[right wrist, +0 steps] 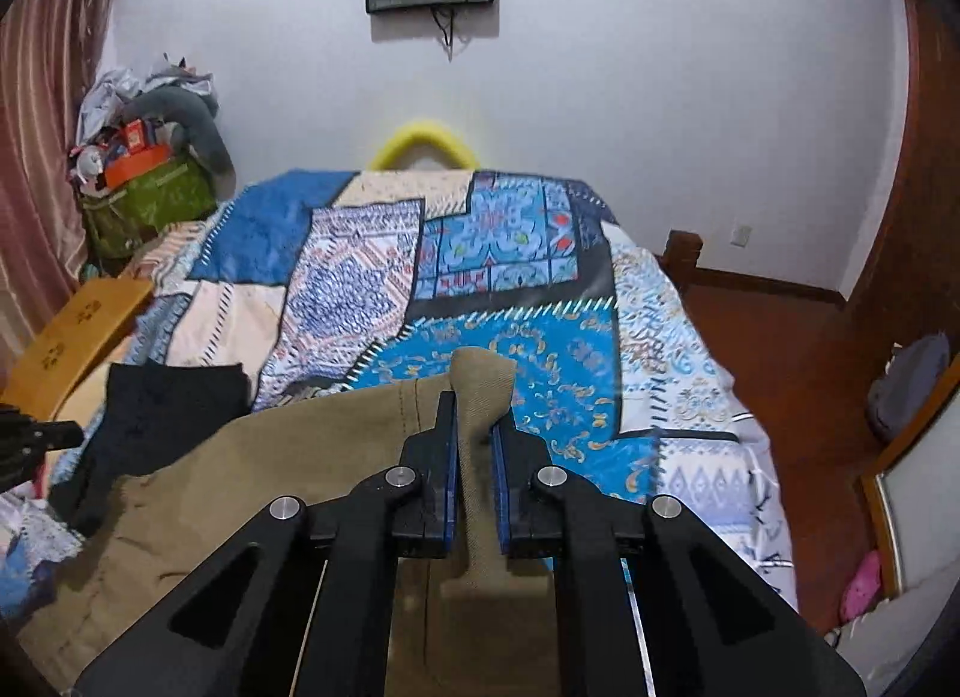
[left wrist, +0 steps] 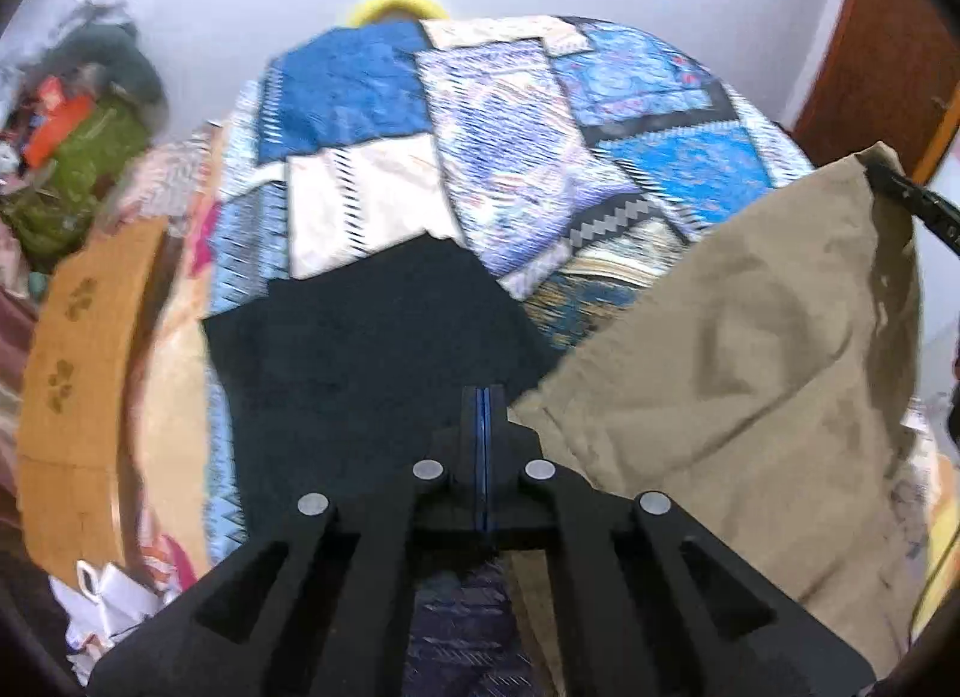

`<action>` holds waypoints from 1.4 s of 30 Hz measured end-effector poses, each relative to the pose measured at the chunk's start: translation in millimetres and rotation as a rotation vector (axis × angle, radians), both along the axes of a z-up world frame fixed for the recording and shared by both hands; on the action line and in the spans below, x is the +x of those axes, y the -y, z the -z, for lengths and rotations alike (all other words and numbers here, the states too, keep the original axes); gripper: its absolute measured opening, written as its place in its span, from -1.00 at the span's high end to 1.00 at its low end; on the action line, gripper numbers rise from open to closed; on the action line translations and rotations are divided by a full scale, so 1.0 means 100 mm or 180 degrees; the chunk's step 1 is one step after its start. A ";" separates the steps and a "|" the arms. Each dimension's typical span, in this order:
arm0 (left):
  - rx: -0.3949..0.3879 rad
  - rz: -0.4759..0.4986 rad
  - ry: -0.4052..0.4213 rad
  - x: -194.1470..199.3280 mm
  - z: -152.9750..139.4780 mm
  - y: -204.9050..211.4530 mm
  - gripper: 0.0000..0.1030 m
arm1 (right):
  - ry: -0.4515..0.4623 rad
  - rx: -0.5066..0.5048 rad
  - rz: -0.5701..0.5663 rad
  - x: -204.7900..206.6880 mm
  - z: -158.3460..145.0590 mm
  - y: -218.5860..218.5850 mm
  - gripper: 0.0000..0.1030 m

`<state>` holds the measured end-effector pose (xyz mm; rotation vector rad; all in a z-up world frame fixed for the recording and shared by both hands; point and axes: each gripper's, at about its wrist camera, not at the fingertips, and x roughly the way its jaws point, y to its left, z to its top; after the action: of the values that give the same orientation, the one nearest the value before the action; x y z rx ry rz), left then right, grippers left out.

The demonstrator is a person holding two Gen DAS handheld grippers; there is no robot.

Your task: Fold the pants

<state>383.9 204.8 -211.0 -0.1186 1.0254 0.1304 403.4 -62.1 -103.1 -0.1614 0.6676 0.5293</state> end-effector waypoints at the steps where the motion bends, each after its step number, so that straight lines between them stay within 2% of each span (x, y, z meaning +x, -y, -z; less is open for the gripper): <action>1: -0.0093 0.0027 -0.0048 0.01 0.02 0.00 0.83 | -0.0002 0.0001 0.0000 -0.03 -0.02 0.03 0.84; 3: -0.0119 0.0032 -0.0152 0.04 0.09 0.03 0.34 | -0.0005 -0.0043 -0.0006 -0.07 -0.02 0.06 0.84; 4: -0.0081 0.0024 -0.0203 0.06 0.16 0.06 -0.13 | -0.0013 -0.0071 -0.0007 -0.07 0.01 0.07 0.84; 5: -0.0046 0.0013 -0.0212 0.09 0.22 0.08 -0.45 | -0.0038 -0.0099 -0.0006 -0.07 0.06 0.08 0.84; 6: -0.0019 0.0014 -0.0211 0.12 0.29 0.09 -0.48 | -0.0056 -0.0110 0.0002 -0.07 0.09 0.08 0.84; 9: 0.0001 -0.0011 -0.0371 0.23 0.50 0.09 -0.48 | -0.0134 -0.0130 0.0031 -0.03 0.24 0.12 0.84; 12: -0.0243 -0.0086 -0.0482 0.36 0.71 -0.01 -0.50 | -0.0206 -0.0141 0.0032 0.00 0.38 0.15 0.84; 18: -0.0811 -0.0094 -0.0549 0.53 0.94 -0.10 -0.52 | -0.0356 -0.0188 0.0020 0.11 0.69 0.15 0.85; 20: -0.0968 -0.0074 -0.0521 0.54 0.98 -0.11 -0.26 | -0.0402 -0.0165 0.0021 0.14 0.76 0.15 0.84; 21: -0.0982 -0.0076 -0.0502 0.54 0.98 -0.11 -0.23 | -0.0409 -0.0159 0.0018 0.15 0.79 0.14 0.84; 22: -0.0895 -0.0107 -0.0461 0.53 0.95 -0.10 -0.08 | -0.0408 -0.0154 0.0016 0.15 0.81 0.14 0.85; 24: -0.0781 -0.0084 -0.0411 0.53 0.90 -0.06 -0.02 | -0.0401 -0.0143 0.0017 0.16 0.82 0.13 0.85; 27: -0.0497 -0.0049 -0.0298 0.49 0.75 0.02 0.05 | -0.0378 -0.0089 0.0037 0.15 0.77 0.16 0.85; 28: -0.0337 -0.0027 -0.0225 0.45 0.65 0.05 0.06 | -0.0350 -0.0073 0.0040 0.14 0.73 0.17 0.85; 30: -0.0186 -0.0026 -0.0092 0.40 0.46 0.08 0.07 | -0.0265 -0.0058 0.0060 0.11 0.62 0.19 0.85; 37: -0.0051 0.0013 0.0484 0.08 -0.43 0.16 0.08 | 0.0093 0.0195 0.0178 -0.13 -0.05 0.34 0.85; 40: 0.0039 0.0078 0.0700 -0.11 -0.76 0.26 0.08 | 0.0243 0.0314 0.0204 -0.32 -0.39 0.44 0.85; 42: 0.0060 0.0121 0.0798 -0.22 -0.89 0.31 0.08 | 0.0243 0.0394 0.0195 -0.45 -0.57 0.53 0.85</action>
<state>361.4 174.1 -122.1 -0.0958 0.7759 0.0880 358.0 -114.9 -46.0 -0.0444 0.5621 0.5016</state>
